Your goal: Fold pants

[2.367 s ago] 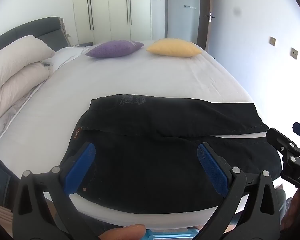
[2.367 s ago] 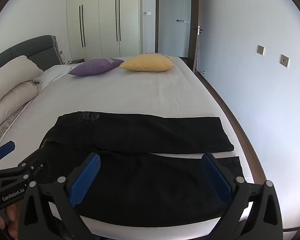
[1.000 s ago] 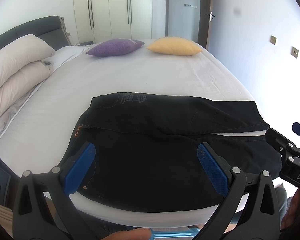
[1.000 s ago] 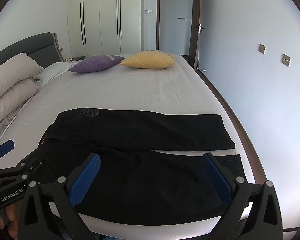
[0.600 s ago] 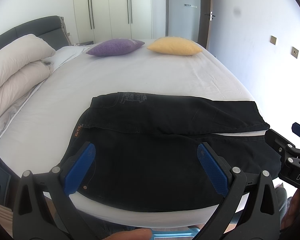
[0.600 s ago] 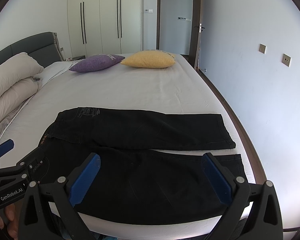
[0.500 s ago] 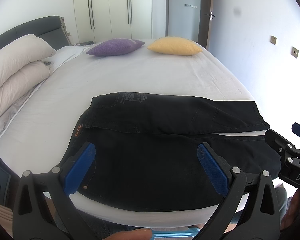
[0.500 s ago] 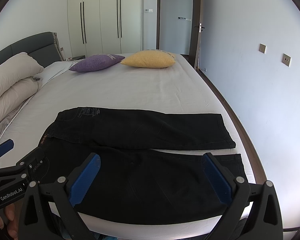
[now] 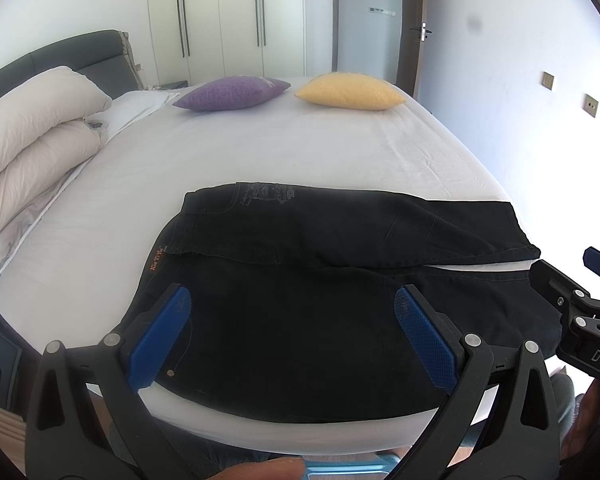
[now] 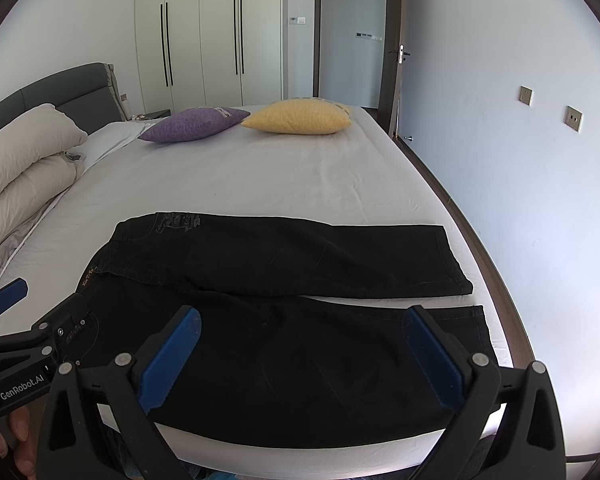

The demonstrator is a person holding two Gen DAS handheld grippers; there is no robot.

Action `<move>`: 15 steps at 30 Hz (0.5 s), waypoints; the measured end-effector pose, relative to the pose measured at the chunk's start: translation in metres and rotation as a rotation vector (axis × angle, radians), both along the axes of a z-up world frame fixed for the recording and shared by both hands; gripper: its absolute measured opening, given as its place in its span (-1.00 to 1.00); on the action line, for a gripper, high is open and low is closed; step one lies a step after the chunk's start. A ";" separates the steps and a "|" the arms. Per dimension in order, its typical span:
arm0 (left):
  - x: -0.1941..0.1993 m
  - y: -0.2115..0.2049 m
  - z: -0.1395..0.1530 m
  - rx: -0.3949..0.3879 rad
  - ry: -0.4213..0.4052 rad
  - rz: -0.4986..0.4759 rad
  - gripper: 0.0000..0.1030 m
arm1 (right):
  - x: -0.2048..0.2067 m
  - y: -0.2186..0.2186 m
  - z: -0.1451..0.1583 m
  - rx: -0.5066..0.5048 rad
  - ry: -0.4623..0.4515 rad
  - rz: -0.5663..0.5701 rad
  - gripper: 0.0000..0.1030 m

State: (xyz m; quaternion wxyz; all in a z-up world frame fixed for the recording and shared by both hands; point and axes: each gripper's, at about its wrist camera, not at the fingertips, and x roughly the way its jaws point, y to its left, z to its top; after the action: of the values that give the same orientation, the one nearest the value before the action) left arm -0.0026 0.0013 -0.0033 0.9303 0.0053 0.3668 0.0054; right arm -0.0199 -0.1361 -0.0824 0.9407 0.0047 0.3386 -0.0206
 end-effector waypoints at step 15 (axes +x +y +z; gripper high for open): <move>-0.001 0.018 -0.027 -0.005 0.011 0.002 0.99 | -0.001 0.014 -0.020 0.001 0.014 0.006 1.00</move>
State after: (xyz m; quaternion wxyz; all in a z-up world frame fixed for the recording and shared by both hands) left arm -0.0036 0.0191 -0.0306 0.9282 0.0024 0.3720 0.0055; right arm -0.0207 -0.1217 -0.1023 0.9383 0.0039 0.3453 -0.0174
